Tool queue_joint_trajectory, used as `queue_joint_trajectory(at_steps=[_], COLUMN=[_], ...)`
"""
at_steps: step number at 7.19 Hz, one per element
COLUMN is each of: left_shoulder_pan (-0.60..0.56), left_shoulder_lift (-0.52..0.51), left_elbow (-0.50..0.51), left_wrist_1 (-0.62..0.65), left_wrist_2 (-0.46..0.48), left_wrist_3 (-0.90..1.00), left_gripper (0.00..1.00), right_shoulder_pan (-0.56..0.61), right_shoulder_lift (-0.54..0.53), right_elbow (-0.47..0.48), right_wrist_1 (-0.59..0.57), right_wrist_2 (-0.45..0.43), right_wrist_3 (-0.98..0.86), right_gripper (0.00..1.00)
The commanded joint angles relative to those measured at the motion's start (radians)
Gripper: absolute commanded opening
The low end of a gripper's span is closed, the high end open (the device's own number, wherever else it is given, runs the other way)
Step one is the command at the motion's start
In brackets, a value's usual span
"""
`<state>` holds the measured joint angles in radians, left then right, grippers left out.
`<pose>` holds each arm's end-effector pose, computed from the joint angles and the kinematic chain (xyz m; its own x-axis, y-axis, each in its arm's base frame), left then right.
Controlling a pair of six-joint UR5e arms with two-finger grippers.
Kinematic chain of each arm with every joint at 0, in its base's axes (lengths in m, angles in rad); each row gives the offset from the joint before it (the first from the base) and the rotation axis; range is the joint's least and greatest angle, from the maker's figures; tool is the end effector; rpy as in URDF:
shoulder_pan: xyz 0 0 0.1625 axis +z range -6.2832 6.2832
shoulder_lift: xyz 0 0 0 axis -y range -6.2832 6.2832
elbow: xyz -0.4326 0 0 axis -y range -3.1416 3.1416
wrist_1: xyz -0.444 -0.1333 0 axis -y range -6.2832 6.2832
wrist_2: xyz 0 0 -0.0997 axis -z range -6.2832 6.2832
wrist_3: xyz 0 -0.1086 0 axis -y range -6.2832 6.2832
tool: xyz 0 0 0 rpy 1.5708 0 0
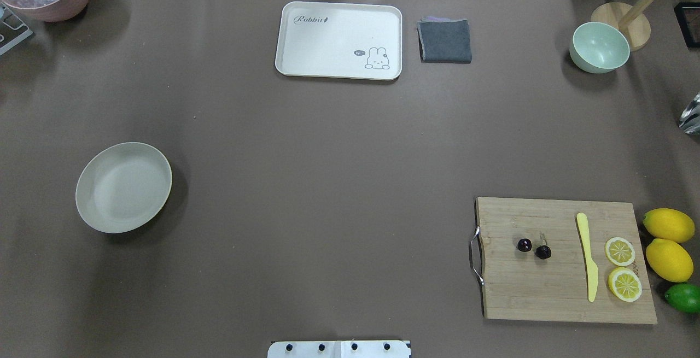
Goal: Place red cherry on plate
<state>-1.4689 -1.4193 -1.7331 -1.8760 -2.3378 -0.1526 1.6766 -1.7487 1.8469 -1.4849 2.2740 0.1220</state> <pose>-0.0070 -0.5011 0.6287 0.7009 0.1407 -0.6992 0.0100 0.9783 0.2069 0.1133 -0.4691 0.6079 0.7526 0.0821 0.6533 -0.1969 0.9749 0.1043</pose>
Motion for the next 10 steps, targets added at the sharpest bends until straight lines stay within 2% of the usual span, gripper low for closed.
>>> queue_joint_trajectory(at_steps=[1,8,10], left_shoulder_pan=[-0.005,0.008,0.057], left_shoulder_lift=[0.005,0.019,0.019], left_elbow=[0.003,0.007,0.001], left_wrist_1=[-0.003,0.009,0.055], left_wrist_2=[-0.04,0.001,0.156], left_wrist_3=[-0.002,-0.05,-0.045], left_gripper=[0.98,0.98,0.98], right_shoulder_pan=[0.0,0.002,0.002], right_shoulder_lift=[0.001,0.001,0.001], right_elbow=[0.0,0.002,0.002], right_wrist_1=[0.0,0.0,0.0], right_wrist_2=[-0.001,0.001,0.001], right_wrist_3=[0.001,-0.001,-0.001], right_gripper=[1.0,1.0,1.0])
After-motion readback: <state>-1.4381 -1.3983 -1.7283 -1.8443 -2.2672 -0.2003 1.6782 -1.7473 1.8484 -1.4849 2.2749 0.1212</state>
